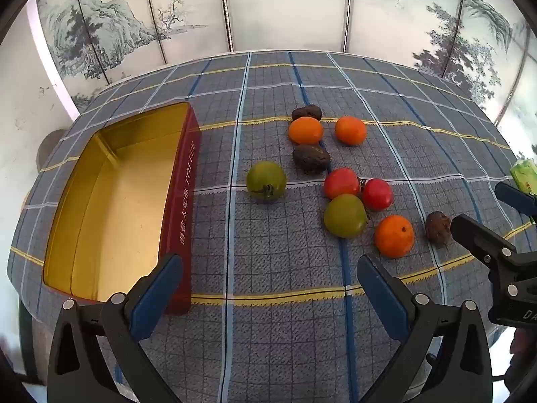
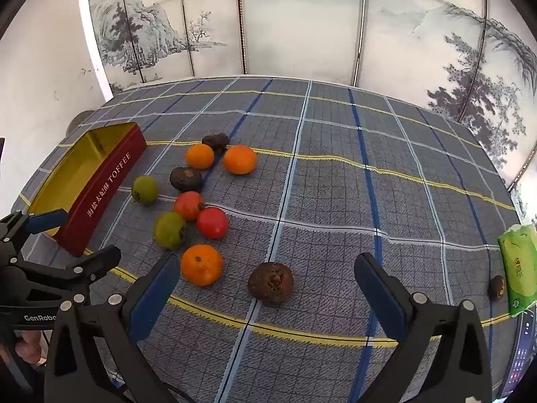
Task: Organize fruits
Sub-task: 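Move both tools toward the fruits on the table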
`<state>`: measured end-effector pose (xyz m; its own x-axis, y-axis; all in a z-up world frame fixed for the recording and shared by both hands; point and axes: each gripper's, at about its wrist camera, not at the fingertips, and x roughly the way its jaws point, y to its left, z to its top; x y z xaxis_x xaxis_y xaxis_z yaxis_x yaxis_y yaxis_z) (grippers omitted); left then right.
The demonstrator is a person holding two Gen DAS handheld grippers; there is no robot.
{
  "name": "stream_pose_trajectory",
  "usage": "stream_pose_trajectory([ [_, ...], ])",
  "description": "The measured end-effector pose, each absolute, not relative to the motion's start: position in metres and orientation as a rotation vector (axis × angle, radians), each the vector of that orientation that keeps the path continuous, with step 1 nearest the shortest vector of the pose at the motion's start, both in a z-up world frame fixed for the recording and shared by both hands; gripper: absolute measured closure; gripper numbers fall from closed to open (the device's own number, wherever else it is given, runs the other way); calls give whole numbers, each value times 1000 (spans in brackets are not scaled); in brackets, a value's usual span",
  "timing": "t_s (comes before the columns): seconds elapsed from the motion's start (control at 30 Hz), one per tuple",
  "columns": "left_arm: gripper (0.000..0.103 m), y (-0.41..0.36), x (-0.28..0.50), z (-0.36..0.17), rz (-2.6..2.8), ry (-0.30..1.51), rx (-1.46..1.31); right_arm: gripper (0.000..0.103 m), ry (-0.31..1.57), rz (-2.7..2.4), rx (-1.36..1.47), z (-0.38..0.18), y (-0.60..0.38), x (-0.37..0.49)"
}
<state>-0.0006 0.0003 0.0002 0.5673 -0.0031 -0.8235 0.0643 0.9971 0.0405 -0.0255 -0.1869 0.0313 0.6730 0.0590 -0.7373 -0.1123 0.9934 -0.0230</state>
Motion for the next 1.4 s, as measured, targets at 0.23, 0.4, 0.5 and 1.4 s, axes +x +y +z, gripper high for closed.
stream_pose_trajectory([
  [0.23,0,2,-6,2,-10,947,67,0,825,92,-79,34,-186,-25],
  [0.4,0,7,-2,3,-18,962,56,0,826,88,-85,33,-185,-25],
  [0.5,0,6,-5,3,-22,959,60,0,828,84,-85,35,-185,-24],
  [1.4,0,6,-21,0,-28,960,49,11,844,112,-99,28,-184,-36],
])
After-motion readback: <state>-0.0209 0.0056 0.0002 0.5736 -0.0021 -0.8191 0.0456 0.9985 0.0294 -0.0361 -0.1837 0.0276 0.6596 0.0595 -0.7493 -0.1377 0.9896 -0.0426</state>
